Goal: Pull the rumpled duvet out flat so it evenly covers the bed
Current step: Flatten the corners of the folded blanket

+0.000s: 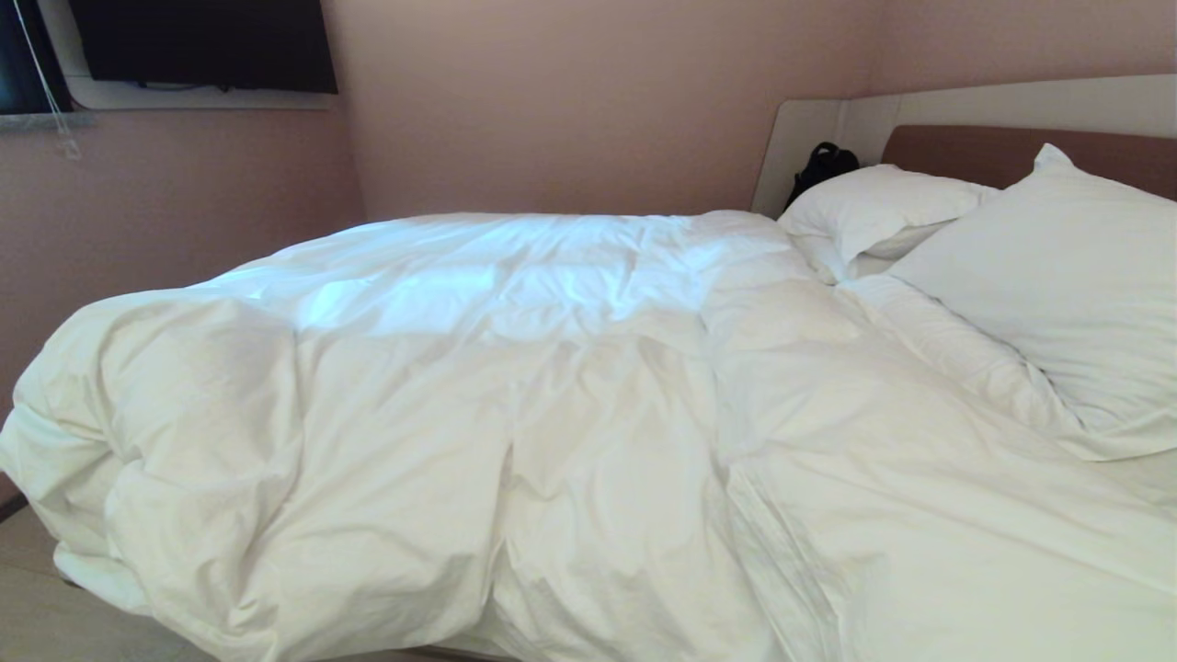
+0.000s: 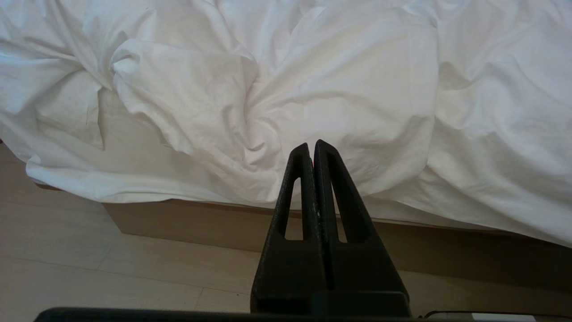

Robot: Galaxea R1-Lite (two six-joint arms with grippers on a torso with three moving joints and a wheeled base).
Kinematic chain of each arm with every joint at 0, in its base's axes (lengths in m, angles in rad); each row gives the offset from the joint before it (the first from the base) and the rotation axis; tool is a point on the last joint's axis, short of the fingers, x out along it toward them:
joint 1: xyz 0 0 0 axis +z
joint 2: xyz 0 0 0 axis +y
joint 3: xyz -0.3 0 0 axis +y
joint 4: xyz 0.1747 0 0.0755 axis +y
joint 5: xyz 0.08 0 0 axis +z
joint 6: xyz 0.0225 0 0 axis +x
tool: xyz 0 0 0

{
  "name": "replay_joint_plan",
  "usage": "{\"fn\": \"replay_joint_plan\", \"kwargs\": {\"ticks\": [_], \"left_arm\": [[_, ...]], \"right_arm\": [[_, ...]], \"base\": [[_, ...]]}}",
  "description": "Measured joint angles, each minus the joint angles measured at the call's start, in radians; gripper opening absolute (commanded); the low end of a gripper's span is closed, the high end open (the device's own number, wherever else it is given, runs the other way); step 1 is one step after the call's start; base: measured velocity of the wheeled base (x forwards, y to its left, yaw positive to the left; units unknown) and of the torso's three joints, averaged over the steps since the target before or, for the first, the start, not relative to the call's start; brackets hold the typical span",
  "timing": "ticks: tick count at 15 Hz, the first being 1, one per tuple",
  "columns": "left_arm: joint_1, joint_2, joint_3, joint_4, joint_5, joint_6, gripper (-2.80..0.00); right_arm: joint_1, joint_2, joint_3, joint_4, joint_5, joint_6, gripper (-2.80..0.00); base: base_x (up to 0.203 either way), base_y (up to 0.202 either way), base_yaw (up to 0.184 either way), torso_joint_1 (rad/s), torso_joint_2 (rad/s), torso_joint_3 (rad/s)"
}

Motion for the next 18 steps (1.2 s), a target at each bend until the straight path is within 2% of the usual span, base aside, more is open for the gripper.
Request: {"fn": "replay_joint_plan", "kwargs": {"ticks": [11,14,18], "left_arm": [[-0.001,0.000,0.000,0.000,0.000,0.000,-2.80],[0.000,0.000,0.000,0.000,0.000,0.000,-2.80],[0.000,0.000,0.000,0.000,0.000,0.000,-2.80]], "right_arm": [[0.009,-0.017,-0.030,0.000,0.014,-0.004,0.00],[0.097,0.005,-0.132,0.001,0.029,-0.007,0.00],[0.243,0.134,-0.360,0.009,0.020,0.001,0.00]], "base": [[0.000,0.000,0.000,0.000,0.00,0.000],[0.000,0.000,0.000,0.000,0.00,0.000],[0.000,0.000,0.000,0.000,0.00,0.000]]}}
